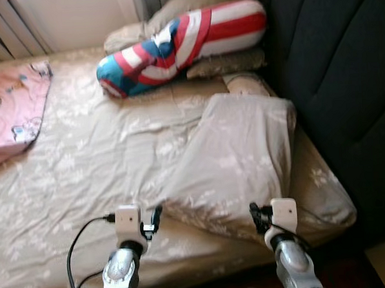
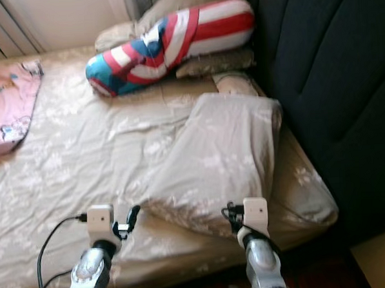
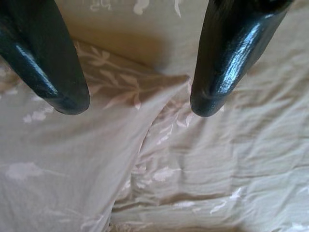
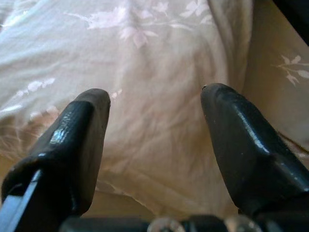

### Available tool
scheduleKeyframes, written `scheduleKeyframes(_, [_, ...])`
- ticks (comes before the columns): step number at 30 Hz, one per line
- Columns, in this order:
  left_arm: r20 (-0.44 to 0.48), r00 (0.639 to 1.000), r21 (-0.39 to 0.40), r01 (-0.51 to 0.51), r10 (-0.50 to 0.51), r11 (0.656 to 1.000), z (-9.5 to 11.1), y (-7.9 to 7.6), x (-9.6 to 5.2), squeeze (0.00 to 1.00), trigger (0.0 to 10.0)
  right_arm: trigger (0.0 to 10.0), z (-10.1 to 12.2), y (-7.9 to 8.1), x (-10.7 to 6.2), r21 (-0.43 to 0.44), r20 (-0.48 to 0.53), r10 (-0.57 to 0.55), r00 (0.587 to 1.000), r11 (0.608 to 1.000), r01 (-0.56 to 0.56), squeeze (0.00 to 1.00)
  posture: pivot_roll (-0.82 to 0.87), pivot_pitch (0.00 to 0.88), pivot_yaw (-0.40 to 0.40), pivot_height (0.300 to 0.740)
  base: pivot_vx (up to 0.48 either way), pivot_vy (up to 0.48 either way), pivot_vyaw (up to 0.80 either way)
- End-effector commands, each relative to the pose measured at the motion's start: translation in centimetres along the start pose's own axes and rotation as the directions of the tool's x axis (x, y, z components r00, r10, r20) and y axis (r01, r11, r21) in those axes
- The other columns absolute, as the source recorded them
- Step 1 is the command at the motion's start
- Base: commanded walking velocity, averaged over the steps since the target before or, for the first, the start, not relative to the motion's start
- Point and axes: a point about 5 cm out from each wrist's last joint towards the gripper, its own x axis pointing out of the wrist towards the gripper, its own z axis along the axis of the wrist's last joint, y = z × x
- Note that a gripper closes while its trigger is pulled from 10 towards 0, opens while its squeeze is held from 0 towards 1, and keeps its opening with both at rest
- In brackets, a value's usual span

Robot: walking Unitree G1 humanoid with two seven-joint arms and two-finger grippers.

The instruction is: Clean up the room

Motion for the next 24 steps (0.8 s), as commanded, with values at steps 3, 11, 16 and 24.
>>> scheduleKeyframes(3, [-0.033, 0.999, -0.015, -0.008, 0.008, 1.000, -0.64, 0.12, -0.49, 0.00, 10.0, 10.0, -0.75, -0.07, -0.38, 0.002, -0.028, -0.005, 1.000, 1.000, 0.005, 0.00, -0.03, 0.163, 0.019, 0.657, 0.000, 0.000, 0.00])
scheduleKeyframes(11, [-0.046, 0.999, -0.006, -0.006, 0.005, 1.000, -0.79, 0.12, -0.56, 0.00, 10.0, 10.0, -0.73, 0.03, -0.33, 0.001, -0.030, 0.005, 1.000, 1.000, -0.005, 0.00, -0.03, 0.161, 0.018, 0.657, 0.000, 0.000, 0.00])
scheduleKeyframes(16, [-0.050, 0.999, -0.009, -0.008, 0.008, 1.000, -0.89, 0.20, -0.65, 0.00, 10.0, 10.0, -0.76, 0.11, -0.34, 0.001, -0.032, 0.013, 0.999, 1.000, -0.013, 0.00, -0.03, 0.160, 0.018, 0.657, 0.164, 0.000, 0.00])
scheduleKeyframes(24, [-0.055, 0.998, -0.011, -0.011, 0.011, 1.000, -0.97, 0.34, -0.61, 0.00, 10.0, 10.0, -0.72, 0.31, -0.32, 0.002, -0.028, 0.021, 0.999, 1.000, -0.021, 0.00, -0.03, 0.158, 0.017, 0.657, 0.319, 0.000, 0.00])
